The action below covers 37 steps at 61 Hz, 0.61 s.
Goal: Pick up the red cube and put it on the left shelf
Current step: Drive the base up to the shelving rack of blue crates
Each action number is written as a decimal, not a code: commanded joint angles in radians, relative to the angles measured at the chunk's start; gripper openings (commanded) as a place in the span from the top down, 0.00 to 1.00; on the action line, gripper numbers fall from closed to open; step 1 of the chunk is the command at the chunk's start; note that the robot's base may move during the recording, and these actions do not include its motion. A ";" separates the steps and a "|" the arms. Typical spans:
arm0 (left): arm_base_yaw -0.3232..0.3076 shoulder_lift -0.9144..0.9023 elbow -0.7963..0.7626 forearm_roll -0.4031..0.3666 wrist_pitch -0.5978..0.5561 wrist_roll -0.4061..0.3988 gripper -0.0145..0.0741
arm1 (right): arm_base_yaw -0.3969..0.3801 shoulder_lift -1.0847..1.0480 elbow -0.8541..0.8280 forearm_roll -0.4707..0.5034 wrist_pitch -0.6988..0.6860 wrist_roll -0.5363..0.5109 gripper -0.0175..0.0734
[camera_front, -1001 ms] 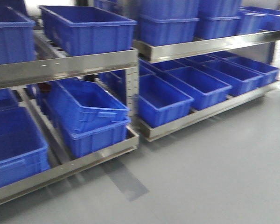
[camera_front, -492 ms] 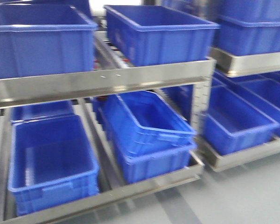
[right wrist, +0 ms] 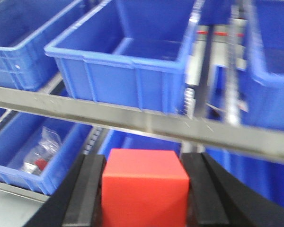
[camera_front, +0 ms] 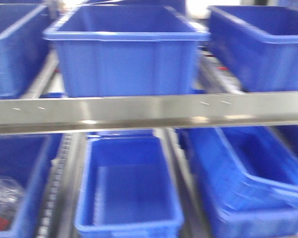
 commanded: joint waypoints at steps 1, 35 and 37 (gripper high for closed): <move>-0.006 -0.015 0.023 -0.007 -0.087 -0.001 0.72 | -0.001 0.007 -0.024 -0.014 -0.083 -0.007 0.72; -0.006 -0.015 0.023 -0.007 -0.087 -0.001 0.72 | -0.001 0.007 -0.024 -0.014 -0.083 -0.007 0.72; -0.006 -0.015 0.023 -0.007 -0.087 -0.001 0.72 | -0.001 0.007 -0.024 -0.014 -0.083 -0.007 0.72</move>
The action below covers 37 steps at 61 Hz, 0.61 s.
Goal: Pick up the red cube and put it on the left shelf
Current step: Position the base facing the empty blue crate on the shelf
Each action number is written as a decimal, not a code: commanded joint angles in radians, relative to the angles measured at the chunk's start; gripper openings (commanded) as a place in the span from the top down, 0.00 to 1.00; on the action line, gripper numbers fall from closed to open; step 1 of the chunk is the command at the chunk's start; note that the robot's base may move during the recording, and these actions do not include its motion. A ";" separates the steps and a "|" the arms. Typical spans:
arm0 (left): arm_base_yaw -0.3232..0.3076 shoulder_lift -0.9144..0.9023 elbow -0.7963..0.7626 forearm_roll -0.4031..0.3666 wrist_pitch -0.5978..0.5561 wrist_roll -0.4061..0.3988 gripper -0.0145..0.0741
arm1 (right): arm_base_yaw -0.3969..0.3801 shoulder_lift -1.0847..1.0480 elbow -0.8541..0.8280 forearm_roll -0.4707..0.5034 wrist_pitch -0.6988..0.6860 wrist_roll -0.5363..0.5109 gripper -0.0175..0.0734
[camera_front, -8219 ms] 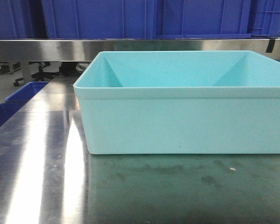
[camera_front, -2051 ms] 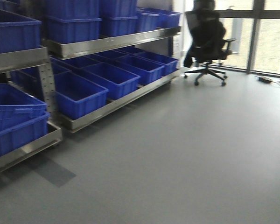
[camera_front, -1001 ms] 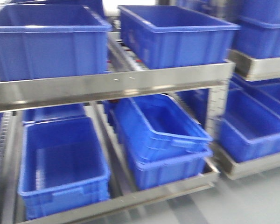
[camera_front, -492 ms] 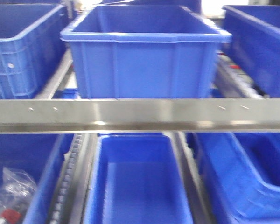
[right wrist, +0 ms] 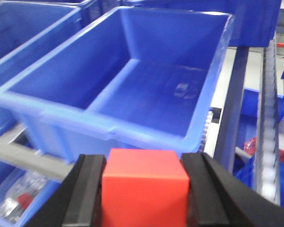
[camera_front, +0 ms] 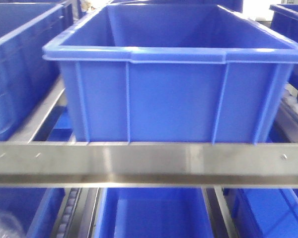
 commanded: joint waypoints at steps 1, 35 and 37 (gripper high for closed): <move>-0.006 -0.015 0.023 -0.007 -0.087 -0.001 0.72 | -0.001 0.007 -0.024 -0.014 -0.083 -0.007 0.72; -0.006 -0.015 0.023 -0.007 -0.087 -0.001 0.72 | -0.001 0.007 -0.024 -0.014 -0.083 -0.007 0.72; -0.006 -0.015 0.023 -0.007 -0.087 -0.001 0.72 | -0.001 0.007 -0.024 -0.014 -0.083 -0.007 0.72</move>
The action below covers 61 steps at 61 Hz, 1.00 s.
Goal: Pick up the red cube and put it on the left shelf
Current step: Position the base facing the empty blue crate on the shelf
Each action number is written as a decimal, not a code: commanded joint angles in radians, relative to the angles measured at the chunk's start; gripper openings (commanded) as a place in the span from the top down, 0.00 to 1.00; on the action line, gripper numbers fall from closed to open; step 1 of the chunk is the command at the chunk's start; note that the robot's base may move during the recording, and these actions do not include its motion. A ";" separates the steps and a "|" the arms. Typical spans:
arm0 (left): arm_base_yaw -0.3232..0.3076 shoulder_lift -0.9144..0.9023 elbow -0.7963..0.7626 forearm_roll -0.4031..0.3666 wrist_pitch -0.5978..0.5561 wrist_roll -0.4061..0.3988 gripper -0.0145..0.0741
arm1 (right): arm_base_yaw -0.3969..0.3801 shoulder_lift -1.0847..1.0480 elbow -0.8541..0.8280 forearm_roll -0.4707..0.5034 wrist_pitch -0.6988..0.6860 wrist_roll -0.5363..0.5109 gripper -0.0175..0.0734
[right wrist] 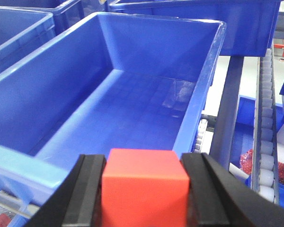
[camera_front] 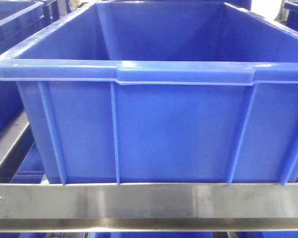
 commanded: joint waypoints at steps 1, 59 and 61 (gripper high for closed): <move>-0.006 -0.015 0.023 -0.007 -0.087 -0.001 0.72 | -0.001 0.007 -0.024 -0.014 -0.083 -0.007 0.72; -0.006 -0.015 0.023 -0.007 -0.087 -0.001 0.72 | -0.001 0.007 -0.024 -0.013 -0.085 -0.007 0.72; -0.006 -0.015 0.023 -0.007 -0.087 -0.001 0.72 | -0.001 0.007 -0.027 -0.014 -0.084 -0.007 0.72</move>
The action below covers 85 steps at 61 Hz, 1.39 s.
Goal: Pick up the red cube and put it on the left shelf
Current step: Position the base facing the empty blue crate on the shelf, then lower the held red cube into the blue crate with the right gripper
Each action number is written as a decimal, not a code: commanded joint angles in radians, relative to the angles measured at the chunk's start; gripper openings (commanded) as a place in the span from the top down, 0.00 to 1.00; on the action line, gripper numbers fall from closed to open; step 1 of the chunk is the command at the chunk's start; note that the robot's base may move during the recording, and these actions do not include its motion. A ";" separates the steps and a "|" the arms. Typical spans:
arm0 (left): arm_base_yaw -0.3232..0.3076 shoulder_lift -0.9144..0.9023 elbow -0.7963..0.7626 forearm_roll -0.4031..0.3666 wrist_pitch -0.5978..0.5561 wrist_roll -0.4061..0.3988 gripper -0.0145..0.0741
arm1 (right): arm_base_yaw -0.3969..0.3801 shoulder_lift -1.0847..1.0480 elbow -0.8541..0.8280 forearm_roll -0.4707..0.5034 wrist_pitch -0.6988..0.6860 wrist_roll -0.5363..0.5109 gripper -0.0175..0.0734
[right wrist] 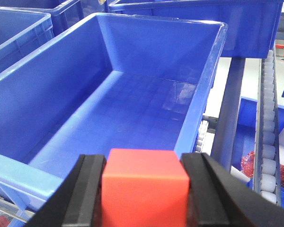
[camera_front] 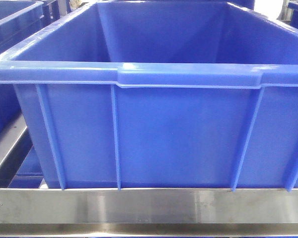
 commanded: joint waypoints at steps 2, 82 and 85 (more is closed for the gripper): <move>-0.006 -0.015 0.023 -0.007 -0.087 -0.001 0.72 | -0.001 0.007 -0.030 -0.012 -0.086 -0.007 0.72; -0.006 -0.015 0.023 -0.007 -0.087 -0.001 0.72 | 0.176 1.555 -1.150 0.042 0.417 -0.080 0.72; -0.006 -0.015 0.023 -0.007 -0.087 -0.001 0.72 | 0.176 1.576 -1.156 0.042 0.419 -0.080 0.72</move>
